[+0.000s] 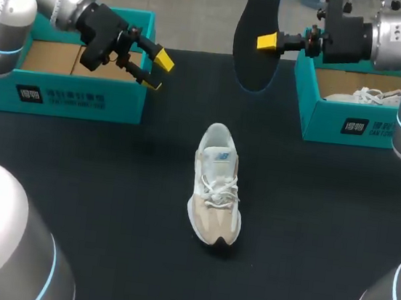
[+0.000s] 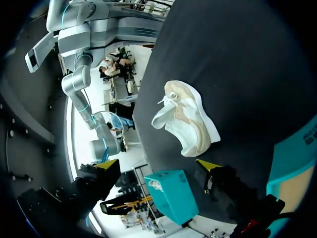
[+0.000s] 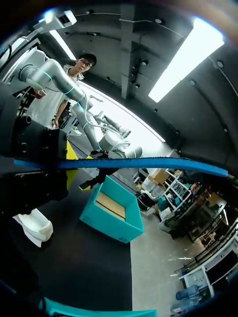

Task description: Take the shoe out of the shoebox, open the shoe tongue, remove and reinsert the insole, then place the shoe into the shoebox

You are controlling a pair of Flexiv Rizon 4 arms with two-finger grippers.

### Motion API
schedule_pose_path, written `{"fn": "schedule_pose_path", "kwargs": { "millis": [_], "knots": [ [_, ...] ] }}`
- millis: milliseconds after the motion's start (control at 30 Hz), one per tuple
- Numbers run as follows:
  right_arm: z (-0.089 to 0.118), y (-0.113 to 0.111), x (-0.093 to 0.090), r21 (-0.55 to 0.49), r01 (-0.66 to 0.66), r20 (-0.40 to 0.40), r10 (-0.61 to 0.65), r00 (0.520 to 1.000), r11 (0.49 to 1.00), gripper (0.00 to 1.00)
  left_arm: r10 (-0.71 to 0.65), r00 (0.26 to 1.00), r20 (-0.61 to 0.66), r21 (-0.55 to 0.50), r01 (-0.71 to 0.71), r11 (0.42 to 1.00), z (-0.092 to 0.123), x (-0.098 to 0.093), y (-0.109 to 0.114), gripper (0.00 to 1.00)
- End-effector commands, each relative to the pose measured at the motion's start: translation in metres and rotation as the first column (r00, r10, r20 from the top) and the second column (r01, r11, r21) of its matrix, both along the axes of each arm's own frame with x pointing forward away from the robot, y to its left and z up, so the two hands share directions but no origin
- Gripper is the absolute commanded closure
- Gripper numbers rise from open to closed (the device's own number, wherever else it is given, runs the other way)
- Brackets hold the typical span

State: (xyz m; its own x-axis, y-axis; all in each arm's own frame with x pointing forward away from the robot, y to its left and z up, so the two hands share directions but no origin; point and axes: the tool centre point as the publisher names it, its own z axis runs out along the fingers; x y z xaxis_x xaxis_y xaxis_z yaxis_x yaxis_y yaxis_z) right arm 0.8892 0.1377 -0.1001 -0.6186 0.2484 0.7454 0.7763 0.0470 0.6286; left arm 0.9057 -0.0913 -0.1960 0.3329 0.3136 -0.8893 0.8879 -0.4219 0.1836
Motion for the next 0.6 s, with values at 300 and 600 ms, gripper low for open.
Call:
{"fn": "schedule_pose_path", "kwargs": {
  "millis": [300, 600],
  "knots": [
    [-0.020, 0.011, 0.032, -0.038, -0.049, 0.143, 0.054, 0.988, 0.998, 1.00, -0.001, 1.000, 0.001, 0.003, 0.001, 1.000, 0.000, 0.000, 0.000, 0.00],
    [-0.020, 0.011, 0.032, -0.038, -0.049, 0.143, 0.054, 0.988, 0.998, 1.00, -0.001, 1.000, 0.001, 0.003, 0.001, 1.000, 0.000, 0.000, 0.000, 0.00]
  ]
}}
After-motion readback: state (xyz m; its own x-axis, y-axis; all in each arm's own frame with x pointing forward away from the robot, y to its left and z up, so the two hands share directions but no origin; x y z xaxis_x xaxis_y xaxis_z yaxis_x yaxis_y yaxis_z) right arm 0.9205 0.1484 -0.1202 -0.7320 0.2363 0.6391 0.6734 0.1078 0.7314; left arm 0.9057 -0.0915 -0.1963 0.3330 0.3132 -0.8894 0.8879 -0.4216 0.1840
